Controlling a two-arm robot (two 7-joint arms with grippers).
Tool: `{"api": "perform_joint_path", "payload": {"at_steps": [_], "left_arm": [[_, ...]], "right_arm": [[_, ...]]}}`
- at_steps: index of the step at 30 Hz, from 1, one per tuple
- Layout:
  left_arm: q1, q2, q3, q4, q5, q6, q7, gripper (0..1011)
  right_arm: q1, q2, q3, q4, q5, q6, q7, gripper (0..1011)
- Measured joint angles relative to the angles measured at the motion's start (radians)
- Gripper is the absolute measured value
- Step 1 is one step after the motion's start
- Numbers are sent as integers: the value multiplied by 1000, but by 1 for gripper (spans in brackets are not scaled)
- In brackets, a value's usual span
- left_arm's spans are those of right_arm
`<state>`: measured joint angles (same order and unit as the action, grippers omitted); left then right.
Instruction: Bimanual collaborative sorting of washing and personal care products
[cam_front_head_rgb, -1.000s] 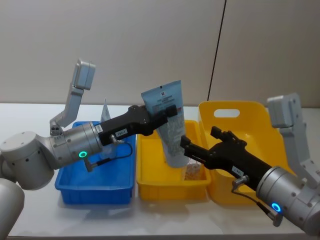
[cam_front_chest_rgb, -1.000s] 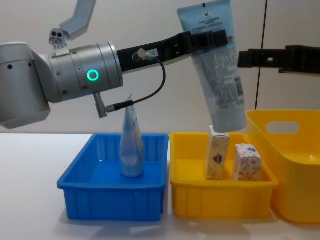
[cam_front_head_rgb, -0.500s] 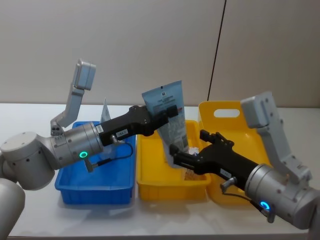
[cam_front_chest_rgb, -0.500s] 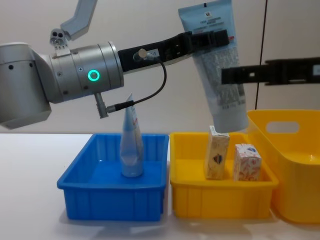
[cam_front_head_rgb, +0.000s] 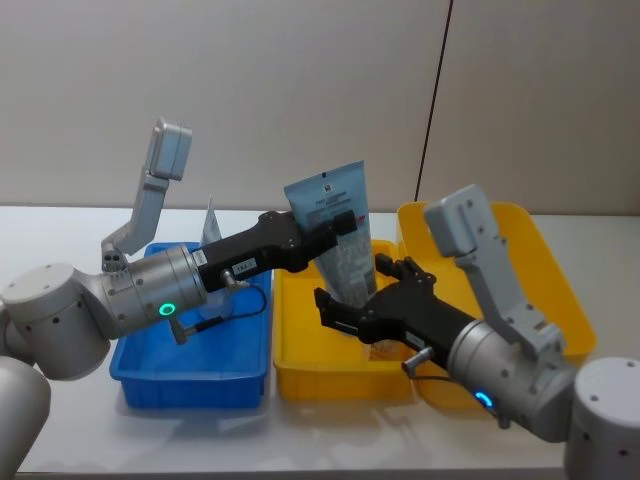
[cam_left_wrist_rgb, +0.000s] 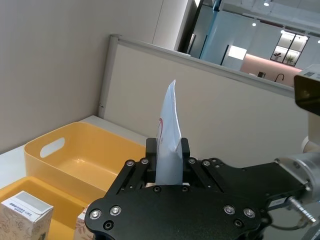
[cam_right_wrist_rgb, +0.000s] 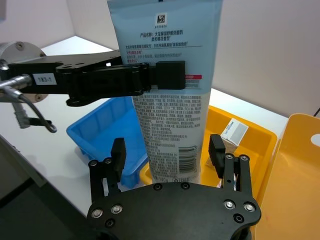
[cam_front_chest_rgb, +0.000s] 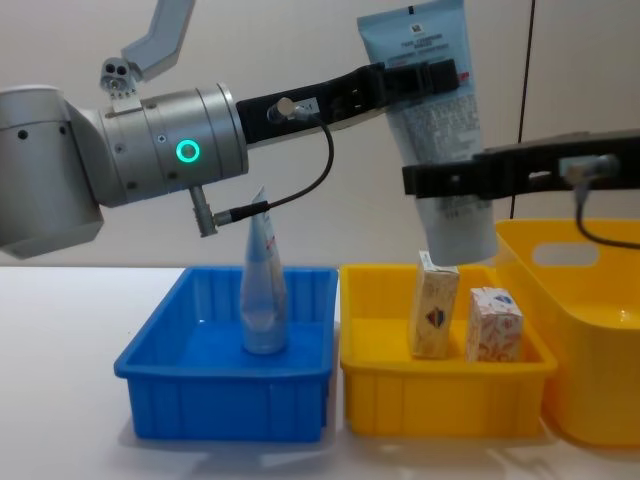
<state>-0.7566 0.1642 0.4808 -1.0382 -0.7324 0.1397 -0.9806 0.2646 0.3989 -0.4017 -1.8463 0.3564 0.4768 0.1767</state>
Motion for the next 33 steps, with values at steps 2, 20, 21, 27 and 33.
{"api": "perform_joint_path", "payload": {"at_steps": [2, 20, 21, 27, 33], "left_arm": [[0, 0, 0, 0, 0, 0, 0, 225], [0, 0, 0, 0, 0, 0, 0, 225], [0, 0, 0, 0, 0, 0, 0, 225], [0, 0, 0, 0, 0, 0, 0, 225], [0, 0, 0, 0, 0, 0, 0, 312]], "right_arm": [[8, -7, -9, 11, -10, -3, -4, 1003], [58, -52, -61, 89, -66, -18, -26, 672], [59, -53, -62, 90, -67, -19, -27, 650], [65, -58, -67, 98, -73, -21, -28, 484], [68, -61, -71, 104, -77, -21, -29, 391]]}}
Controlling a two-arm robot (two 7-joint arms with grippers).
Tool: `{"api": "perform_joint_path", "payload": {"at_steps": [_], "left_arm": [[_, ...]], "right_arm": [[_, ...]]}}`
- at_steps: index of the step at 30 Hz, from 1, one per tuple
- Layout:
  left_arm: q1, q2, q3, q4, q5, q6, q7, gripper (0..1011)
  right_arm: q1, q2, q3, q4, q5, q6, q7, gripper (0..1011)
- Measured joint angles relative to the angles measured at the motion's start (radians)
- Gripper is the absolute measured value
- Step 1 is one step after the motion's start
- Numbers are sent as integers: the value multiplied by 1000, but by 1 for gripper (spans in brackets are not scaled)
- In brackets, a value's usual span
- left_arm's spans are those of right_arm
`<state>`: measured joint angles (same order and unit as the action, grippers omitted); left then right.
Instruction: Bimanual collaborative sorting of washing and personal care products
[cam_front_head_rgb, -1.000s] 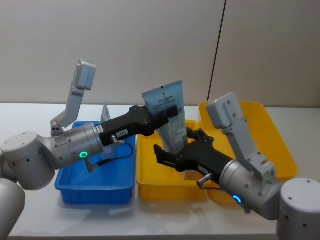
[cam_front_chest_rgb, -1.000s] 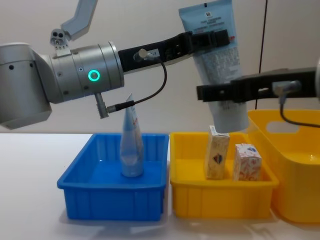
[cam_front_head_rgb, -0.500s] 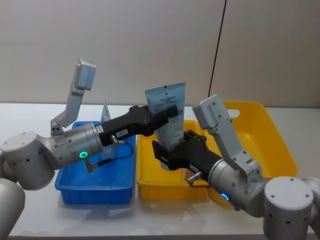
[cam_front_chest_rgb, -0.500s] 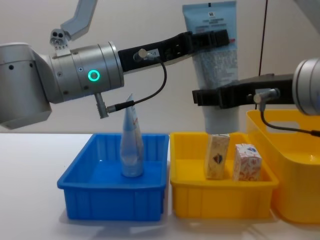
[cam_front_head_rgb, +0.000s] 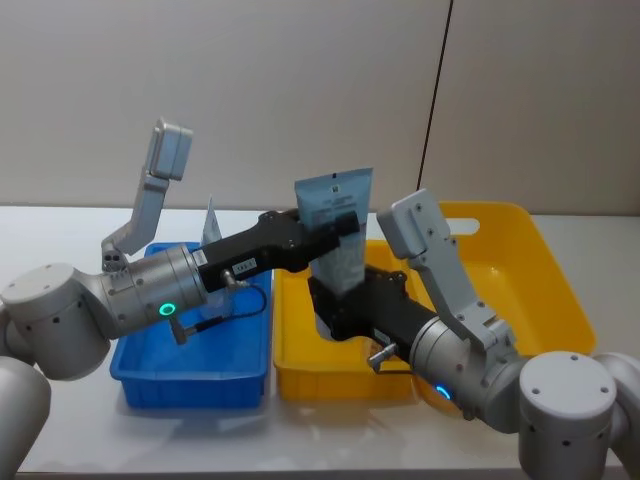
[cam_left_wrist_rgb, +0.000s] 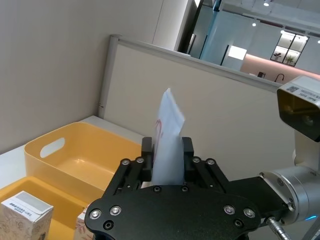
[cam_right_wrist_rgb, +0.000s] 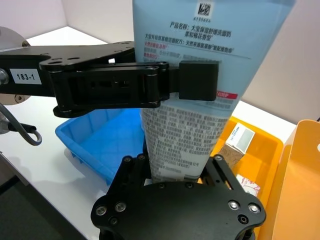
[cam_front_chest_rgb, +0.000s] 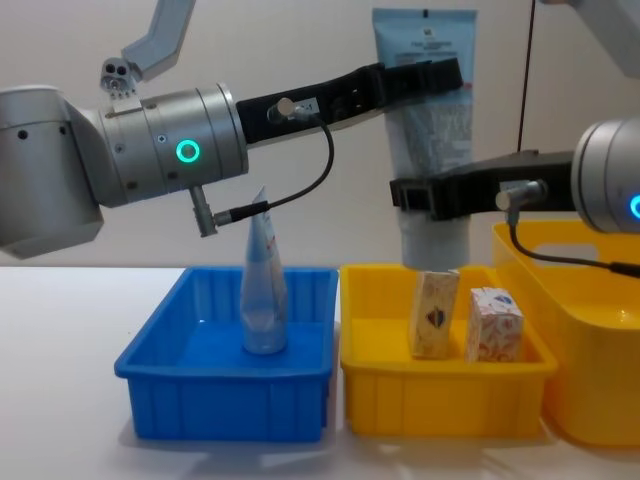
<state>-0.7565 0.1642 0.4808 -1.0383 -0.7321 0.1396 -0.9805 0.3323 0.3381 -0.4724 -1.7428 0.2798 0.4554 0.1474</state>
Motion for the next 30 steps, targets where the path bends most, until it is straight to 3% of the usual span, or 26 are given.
{"api": "perform_joint_path", "payload": {"at_steps": [10, 21, 24, 30], "left_arm": [[0, 0, 0, 0, 0, 0, 0, 622], [0, 0, 0, 0, 0, 0, 0, 941], [0, 0, 0, 0, 0, 0, 0, 1001], [0, 0, 0, 0, 0, 0, 0, 1001]], "right_arm": [[-4, -6, 6, 0, -7, 0, -11, 257], [-23, -13, 30, -5, -17, -3, -39, 210], [-30, -14, 38, -6, -20, -4, -47, 210], [-40, -15, 54, -6, -31, -8, -67, 210]]}}
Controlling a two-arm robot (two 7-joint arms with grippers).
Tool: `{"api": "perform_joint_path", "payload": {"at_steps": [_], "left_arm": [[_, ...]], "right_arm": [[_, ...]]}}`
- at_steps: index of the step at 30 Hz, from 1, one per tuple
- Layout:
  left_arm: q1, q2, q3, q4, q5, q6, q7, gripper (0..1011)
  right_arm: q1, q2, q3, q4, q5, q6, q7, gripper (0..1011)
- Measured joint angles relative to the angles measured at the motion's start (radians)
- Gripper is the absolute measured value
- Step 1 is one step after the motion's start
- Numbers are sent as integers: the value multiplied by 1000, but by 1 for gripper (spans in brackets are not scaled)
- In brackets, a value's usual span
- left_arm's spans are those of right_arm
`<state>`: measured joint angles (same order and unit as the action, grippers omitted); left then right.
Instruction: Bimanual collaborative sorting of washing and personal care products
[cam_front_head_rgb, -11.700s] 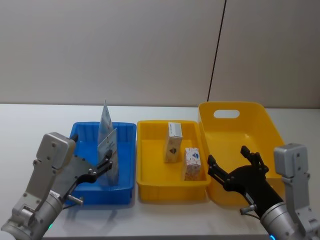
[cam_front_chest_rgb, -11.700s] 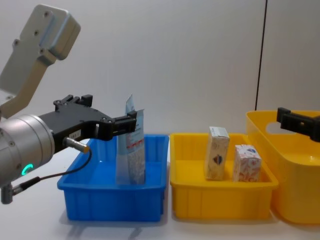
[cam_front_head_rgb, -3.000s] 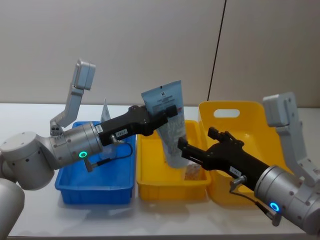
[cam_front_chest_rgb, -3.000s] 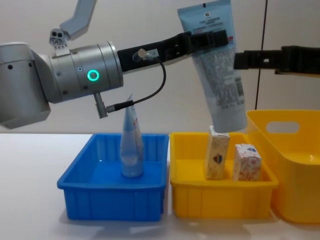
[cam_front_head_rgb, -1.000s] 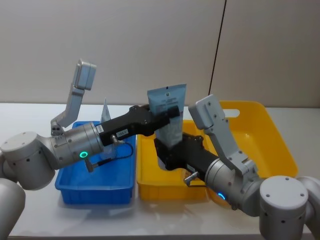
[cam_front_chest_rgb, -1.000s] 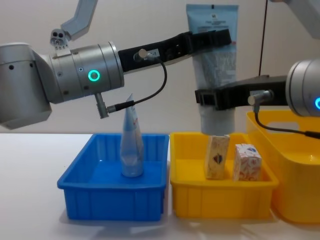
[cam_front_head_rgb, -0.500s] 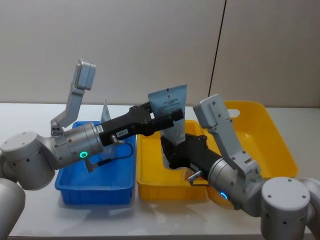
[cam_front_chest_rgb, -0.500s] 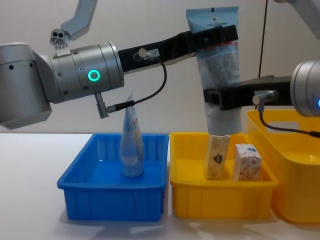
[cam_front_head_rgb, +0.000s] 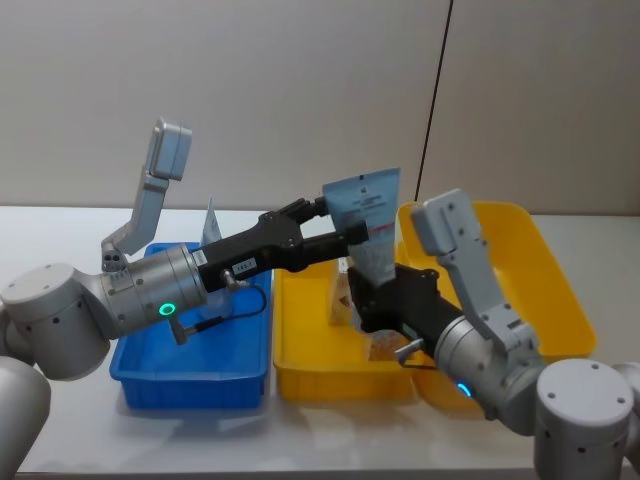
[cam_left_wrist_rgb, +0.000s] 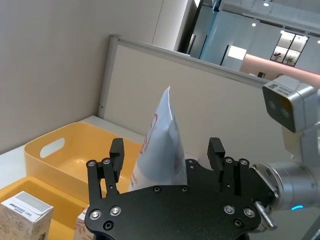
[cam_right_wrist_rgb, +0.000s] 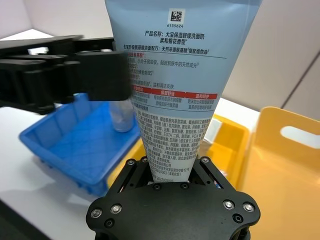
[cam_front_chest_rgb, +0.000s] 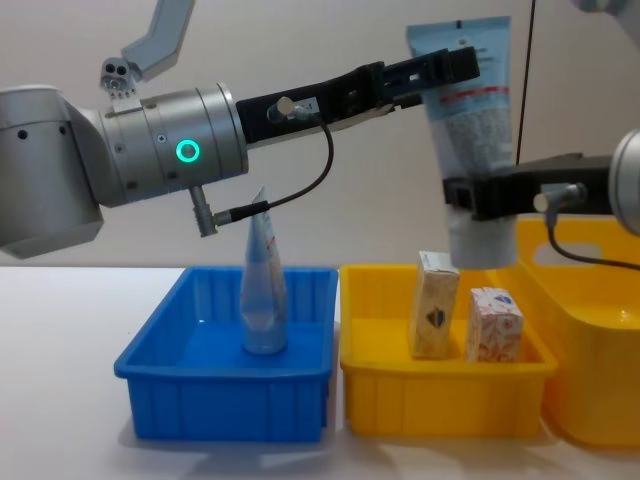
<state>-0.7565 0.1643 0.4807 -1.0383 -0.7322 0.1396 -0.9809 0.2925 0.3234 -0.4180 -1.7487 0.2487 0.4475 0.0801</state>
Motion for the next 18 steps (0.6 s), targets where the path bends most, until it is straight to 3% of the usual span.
{"api": "perform_joint_path", "payload": {"at_steps": [11, 18], "left_arm": [[0, 0, 0, 0, 0, 0, 0, 1001], [0, 0, 0, 0, 0, 0, 0, 1001]], "right_arm": [[-3, 0, 47, 26, -27, -26, -49, 208], [7, 3, 98, 52, -53, -67, -97, 210]]}}
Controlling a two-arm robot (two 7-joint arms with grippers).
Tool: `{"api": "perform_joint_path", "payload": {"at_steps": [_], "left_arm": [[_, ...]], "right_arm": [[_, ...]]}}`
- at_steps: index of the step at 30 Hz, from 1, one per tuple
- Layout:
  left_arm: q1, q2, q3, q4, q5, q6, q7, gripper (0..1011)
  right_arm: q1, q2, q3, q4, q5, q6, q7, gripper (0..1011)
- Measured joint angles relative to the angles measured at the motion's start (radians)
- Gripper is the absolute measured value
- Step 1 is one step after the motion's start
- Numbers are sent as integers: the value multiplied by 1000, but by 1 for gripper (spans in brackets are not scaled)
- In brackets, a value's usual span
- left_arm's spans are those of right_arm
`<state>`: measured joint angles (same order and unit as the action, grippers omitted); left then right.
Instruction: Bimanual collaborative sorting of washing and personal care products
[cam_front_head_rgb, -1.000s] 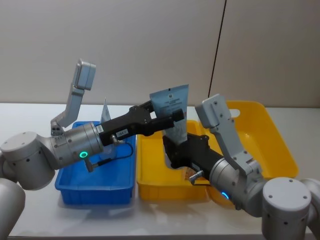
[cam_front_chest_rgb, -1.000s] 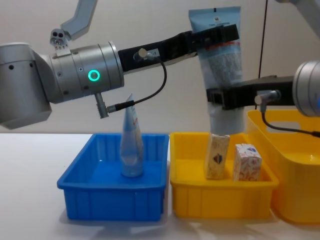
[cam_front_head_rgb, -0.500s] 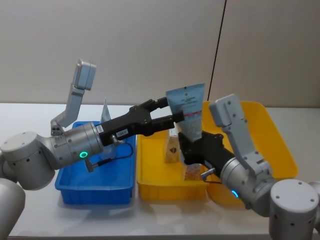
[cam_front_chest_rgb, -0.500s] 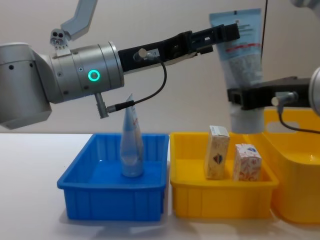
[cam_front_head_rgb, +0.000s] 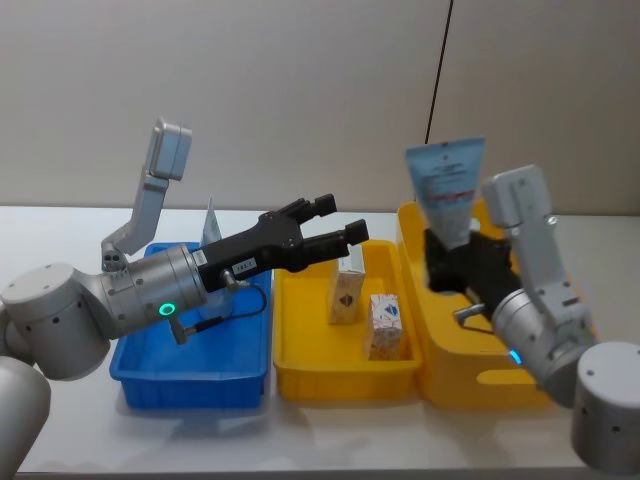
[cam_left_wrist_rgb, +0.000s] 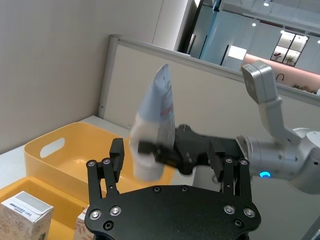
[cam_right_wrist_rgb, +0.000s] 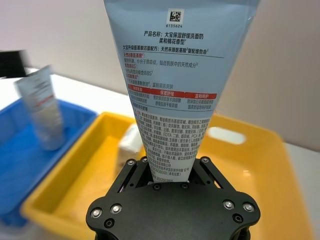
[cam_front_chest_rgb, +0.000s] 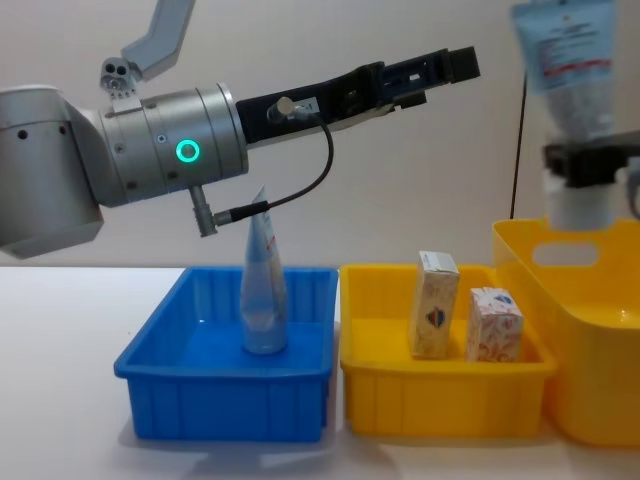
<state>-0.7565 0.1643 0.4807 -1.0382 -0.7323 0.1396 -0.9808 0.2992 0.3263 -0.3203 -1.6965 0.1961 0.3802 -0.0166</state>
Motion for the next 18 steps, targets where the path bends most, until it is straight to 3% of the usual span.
{"api": "perform_joint_path", "payload": {"at_steps": [18], "left_arm": [[0, 0, 0, 0, 0, 0, 0, 1002]], "right_arm": [[7, 20, 128, 55, -59, -44, -123, 210]]}}
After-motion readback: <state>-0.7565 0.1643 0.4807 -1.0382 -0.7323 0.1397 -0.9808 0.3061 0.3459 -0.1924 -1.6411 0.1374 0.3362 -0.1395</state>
